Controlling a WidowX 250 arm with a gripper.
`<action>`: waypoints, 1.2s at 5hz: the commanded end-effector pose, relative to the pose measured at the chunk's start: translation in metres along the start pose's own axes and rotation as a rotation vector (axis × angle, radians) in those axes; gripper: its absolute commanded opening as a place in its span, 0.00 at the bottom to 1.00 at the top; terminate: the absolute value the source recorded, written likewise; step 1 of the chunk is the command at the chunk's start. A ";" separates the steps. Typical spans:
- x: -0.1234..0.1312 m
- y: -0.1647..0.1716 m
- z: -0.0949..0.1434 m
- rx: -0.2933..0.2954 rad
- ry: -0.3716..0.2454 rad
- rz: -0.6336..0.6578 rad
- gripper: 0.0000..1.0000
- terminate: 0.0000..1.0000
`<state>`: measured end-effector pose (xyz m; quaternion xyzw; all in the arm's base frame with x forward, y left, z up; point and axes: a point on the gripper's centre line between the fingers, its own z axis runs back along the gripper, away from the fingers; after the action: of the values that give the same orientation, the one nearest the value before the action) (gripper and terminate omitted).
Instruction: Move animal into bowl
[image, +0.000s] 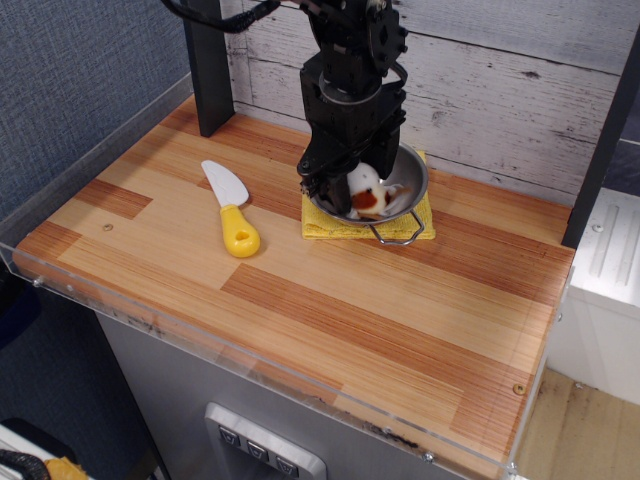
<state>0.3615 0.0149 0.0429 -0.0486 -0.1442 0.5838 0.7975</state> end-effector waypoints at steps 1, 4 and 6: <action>-0.006 -0.004 0.014 -0.040 -0.002 -0.004 1.00 0.00; -0.003 -0.016 0.053 -0.122 -0.002 -0.002 1.00 0.00; 0.002 -0.023 0.119 -0.225 -0.022 -0.001 1.00 0.00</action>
<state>0.3508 0.0060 0.1451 -0.1128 -0.1930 0.5737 0.7880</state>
